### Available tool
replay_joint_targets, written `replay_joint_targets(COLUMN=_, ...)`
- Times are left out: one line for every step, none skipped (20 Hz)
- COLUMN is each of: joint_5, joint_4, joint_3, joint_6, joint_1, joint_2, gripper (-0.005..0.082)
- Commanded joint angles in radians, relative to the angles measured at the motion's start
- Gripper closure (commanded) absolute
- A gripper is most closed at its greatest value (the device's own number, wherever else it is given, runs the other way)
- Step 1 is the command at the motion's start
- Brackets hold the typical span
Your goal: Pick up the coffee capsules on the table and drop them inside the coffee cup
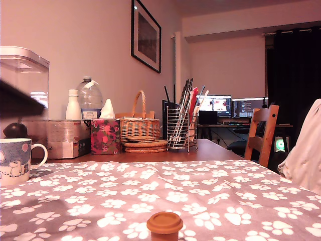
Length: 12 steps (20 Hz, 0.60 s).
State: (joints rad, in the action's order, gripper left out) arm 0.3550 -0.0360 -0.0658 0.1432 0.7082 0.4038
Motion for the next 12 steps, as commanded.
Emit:
replay_joint_targets(joint_5=-0.016, joint_4=-0.034, joint_3=0.010, joint_6=-0.034, joint_1=0.034, joint_2=0.041, gripper=0.0788)
replay_joint_targets(joint_5=-0.028, joint_4=-0.053, joint_3=0.010, joint_6=-0.048, joint_1=0.056, joint_2=0.068, gripper=0.0788)
replay_joint_targets(joint_5=-0.039, joint_4=-0.076, joint_3=0.010, joint_6=-0.050, joint_1=0.079, joint_2=0.097, gripper=0.0788)
replay_joint_targets(joint_5=-0.043, joint_4=-0.098, joint_3=0.010, joint_6=-0.069, joint_1=0.100, joint_2=0.127, gripper=0.0788)
replay_joint_targets(joint_5=-0.050, joint_4=-0.124, joint_3=0.010, joint_6=-0.077, joint_1=0.118, joint_2=0.158, gripper=0.0788)
replay_joint_targets(joint_5=-0.050, joint_4=-0.148, joint_3=0.010, joint_6=-0.077, joint_1=0.135, joint_2=0.192, gripper=0.0788)
replay_joint_targets(joint_5=-0.051, joint_4=-0.173, joint_3=0.010, joint_6=-0.084, joint_1=0.150, joint_2=0.226, gripper=0.0788)
replay_joint_targets(joint_5=-0.054, joint_4=-0.195, joint_3=0.010, joint_6=-0.084, joint_1=0.160, joint_2=0.259, gripper=0.0788)
replay_joint_targets(joint_5=-0.059, joint_4=-0.219, joint_3=0.010, joint_6=-0.084, joint_1=0.168, joint_2=0.293, gripper=0.0787)
replay_joint_targets(joint_5=-0.061, joint_4=-0.243, joint_3=0.010, joint_6=-0.084, joint_1=0.174, joint_2=0.325, gripper=0.0778)
replay_joint_targets(joint_5=-0.061, joint_4=-0.269, joint_3=0.010, joint_6=-0.084, joint_1=0.180, joint_2=0.358, gripper=0.0760)
replay_joint_targets(joint_5=-0.064, joint_4=-0.298, joint_3=0.010, joint_6=-0.084, joint_1=0.185, joint_2=0.389, gripper=0.0714)
